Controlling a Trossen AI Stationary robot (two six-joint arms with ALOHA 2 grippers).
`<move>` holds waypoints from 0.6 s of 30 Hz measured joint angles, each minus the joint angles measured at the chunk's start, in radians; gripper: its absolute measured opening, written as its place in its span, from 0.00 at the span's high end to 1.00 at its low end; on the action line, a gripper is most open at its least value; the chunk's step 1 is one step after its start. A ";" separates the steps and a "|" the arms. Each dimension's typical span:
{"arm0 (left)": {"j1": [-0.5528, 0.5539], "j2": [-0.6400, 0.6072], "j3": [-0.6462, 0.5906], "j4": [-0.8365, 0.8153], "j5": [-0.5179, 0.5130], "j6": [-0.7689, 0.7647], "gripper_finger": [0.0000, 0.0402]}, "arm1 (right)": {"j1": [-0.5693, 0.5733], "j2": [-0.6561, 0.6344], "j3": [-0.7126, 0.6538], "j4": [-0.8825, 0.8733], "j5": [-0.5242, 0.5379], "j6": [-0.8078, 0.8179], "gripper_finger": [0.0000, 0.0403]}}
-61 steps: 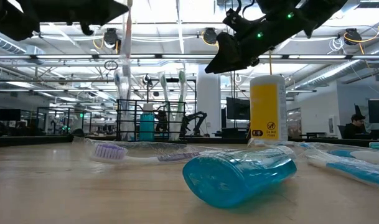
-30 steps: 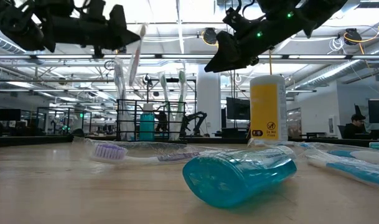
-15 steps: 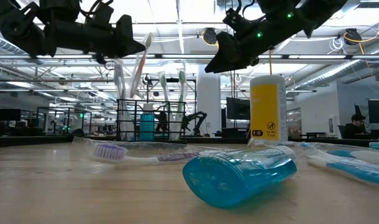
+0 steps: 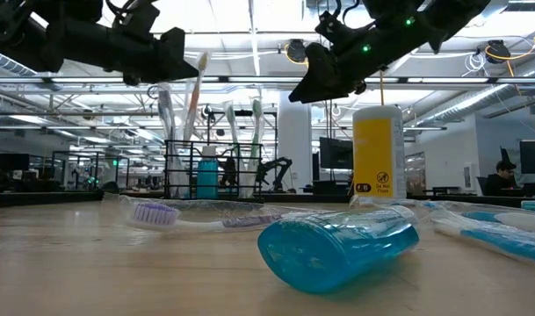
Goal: Pick & Place toothbrushing station
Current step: Put the orange toothbrush into the black mesh organizer
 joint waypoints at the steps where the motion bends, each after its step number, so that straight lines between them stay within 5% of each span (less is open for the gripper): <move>1: -0.010 0.000 0.000 0.000 -0.010 0.011 0.97 | 0.000 0.000 0.000 0.001 0.000 -0.006 0.51; 8: -0.063 -0.001 0.000 0.012 -0.163 0.056 0.98 | -0.001 0.000 0.000 0.035 0.000 -0.015 0.51; 18: -0.103 -0.006 0.000 -0.001 -0.174 0.066 0.99 | -0.002 0.000 0.000 0.067 0.000 -0.039 0.51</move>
